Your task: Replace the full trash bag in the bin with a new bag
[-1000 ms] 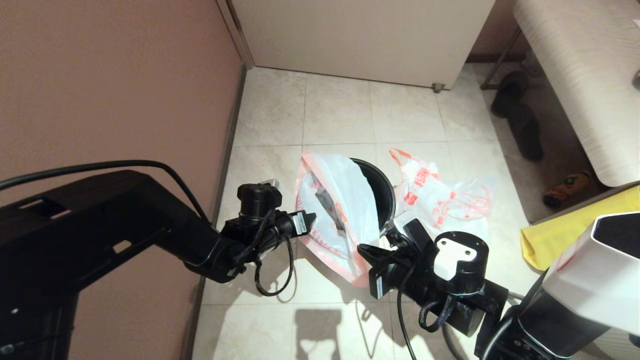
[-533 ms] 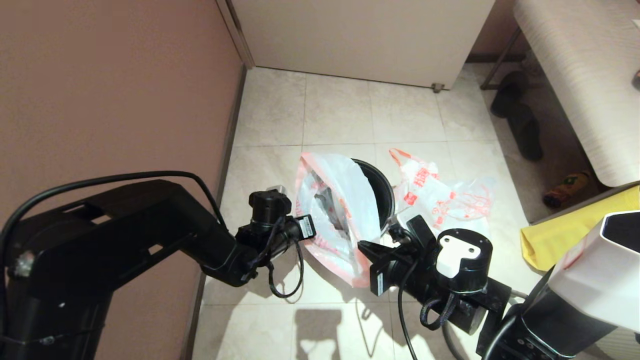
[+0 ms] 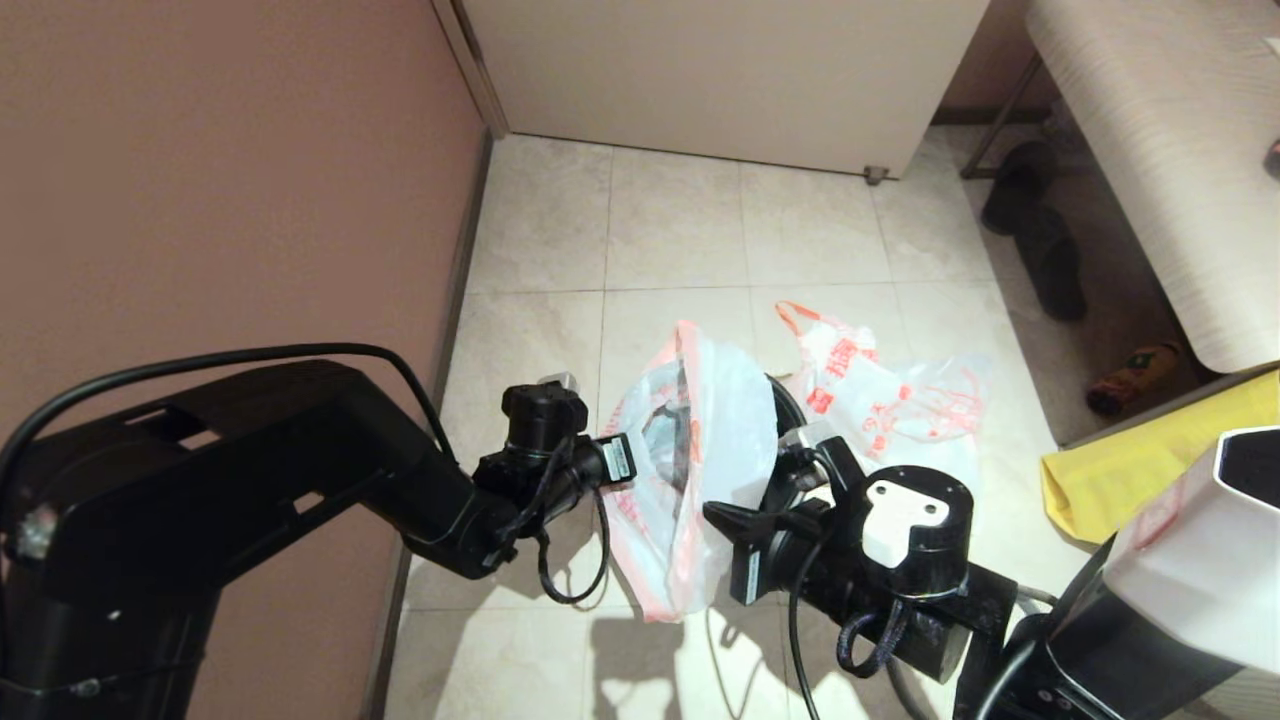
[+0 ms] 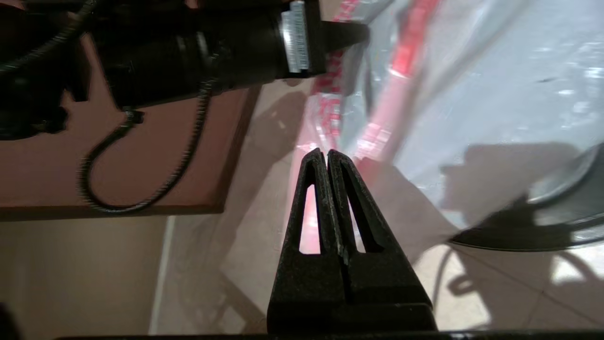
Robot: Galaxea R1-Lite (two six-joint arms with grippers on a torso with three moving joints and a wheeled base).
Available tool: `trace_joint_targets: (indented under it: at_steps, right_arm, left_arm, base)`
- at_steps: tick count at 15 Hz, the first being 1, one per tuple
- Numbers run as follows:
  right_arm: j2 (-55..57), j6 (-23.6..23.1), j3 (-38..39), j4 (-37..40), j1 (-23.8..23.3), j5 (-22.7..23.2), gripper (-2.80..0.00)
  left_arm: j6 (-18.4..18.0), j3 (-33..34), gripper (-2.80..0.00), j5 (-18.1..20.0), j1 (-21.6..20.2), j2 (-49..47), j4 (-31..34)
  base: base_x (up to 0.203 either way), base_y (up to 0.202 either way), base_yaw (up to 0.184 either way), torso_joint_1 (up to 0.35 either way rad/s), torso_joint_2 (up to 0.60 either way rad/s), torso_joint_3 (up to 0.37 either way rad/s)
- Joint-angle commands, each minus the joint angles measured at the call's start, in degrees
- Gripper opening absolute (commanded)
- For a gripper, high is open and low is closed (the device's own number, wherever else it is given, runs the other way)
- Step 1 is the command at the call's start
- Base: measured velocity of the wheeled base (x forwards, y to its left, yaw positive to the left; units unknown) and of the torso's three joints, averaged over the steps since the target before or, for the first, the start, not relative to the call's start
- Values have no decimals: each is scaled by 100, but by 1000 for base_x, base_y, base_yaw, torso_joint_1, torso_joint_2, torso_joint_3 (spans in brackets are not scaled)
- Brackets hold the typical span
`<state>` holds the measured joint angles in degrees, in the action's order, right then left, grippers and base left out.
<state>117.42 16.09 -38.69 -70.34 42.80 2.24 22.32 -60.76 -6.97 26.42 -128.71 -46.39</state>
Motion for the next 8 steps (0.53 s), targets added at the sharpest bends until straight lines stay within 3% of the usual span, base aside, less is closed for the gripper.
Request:
trace_joint_targets:
  at_steps: [1, 4, 5, 8]
  right_arm:
    - [-252, 152, 17, -5, 9, 267, -280]
    - [-566, 606, 5, 611, 14, 1394, -280]
    - [-508, 718, -54, 645, -46, 1562, -280]
    - [-132, 735, -776, 872, -740, 2051, -280]
  left_arm:
    - [18, 38, -280, -6, 30, 100, -37]
    - [21, 29, -280, -6, 28, 12, -46]
    - [33, 29, -280, 3, 13, 5, -46]
    - [97, 29, -280, 12, 13, -49, -55]
  base:
    - [0, 0, 0, 0, 0, 0]
    - [0, 0, 0, 0, 0, 0]
    - [0, 0, 0, 0, 0, 0]
    - [0, 0, 0, 0, 0, 0]
